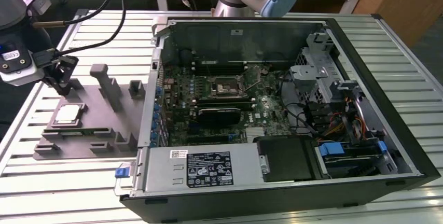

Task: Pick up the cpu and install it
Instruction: 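Pick up the cpu and move it towards the insertion slot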

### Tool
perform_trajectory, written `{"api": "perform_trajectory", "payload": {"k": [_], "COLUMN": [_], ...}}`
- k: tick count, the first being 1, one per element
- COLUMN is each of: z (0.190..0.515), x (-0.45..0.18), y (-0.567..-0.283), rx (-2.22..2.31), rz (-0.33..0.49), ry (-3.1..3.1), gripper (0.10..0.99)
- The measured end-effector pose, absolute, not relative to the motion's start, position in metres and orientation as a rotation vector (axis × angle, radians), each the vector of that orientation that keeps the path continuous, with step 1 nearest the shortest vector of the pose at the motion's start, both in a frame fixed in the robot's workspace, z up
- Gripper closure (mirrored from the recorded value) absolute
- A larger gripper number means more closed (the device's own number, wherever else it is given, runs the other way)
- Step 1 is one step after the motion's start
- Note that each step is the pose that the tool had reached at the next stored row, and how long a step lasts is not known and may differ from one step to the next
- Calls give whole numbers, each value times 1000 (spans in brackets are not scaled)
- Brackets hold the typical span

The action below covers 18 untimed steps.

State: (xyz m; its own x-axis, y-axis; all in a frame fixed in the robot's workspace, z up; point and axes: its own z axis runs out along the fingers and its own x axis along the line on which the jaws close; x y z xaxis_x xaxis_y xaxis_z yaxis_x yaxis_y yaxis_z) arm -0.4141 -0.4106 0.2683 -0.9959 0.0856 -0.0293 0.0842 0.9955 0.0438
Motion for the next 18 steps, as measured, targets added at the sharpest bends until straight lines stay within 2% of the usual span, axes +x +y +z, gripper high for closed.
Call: {"api": "perform_trajectory", "payload": {"k": [18], "z": [245], "x": [-426], "y": [-411], "rx": [132], "rz": [66], "ry": [3107], "gripper": [980]}}
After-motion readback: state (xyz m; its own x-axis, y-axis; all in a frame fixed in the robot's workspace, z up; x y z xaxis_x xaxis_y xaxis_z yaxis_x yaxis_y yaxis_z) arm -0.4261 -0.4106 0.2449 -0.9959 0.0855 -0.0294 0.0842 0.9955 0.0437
